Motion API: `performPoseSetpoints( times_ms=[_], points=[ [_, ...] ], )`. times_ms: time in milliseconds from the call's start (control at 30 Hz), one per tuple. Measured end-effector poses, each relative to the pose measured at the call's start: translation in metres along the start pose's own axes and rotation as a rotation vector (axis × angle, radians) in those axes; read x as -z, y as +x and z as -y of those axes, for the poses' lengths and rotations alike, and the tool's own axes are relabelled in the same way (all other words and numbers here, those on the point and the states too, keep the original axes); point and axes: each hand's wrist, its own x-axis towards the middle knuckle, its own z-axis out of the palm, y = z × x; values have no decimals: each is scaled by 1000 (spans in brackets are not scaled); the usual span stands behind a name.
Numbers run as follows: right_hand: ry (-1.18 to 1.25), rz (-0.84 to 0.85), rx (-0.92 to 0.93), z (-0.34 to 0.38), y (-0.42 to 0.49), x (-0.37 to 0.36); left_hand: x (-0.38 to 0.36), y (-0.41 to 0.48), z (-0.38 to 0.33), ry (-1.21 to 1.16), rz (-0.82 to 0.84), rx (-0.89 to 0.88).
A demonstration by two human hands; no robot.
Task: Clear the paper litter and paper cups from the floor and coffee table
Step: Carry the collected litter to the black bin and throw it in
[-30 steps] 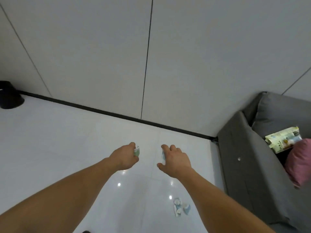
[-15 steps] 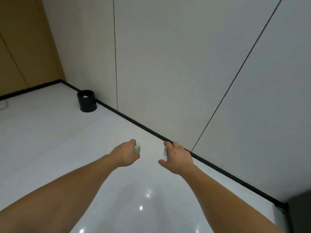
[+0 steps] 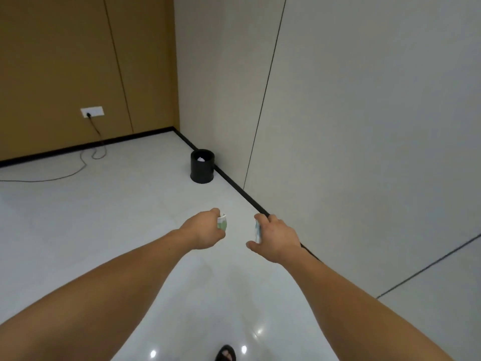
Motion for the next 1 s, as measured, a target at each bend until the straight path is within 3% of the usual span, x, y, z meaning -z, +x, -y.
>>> performPoseSetpoints(
  times_ms=[267, 600, 1000],
  points=[
    [61, -3, 172, 42, 176, 22, 81, 103, 65, 21, -104, 187],
    [31, 89, 270, 93, 363, 12, 143, 241, 173, -11, -84, 305],
    [20, 96, 183, 138, 608, 37, 273, 474, 232, 4, -92, 164]
  ],
)
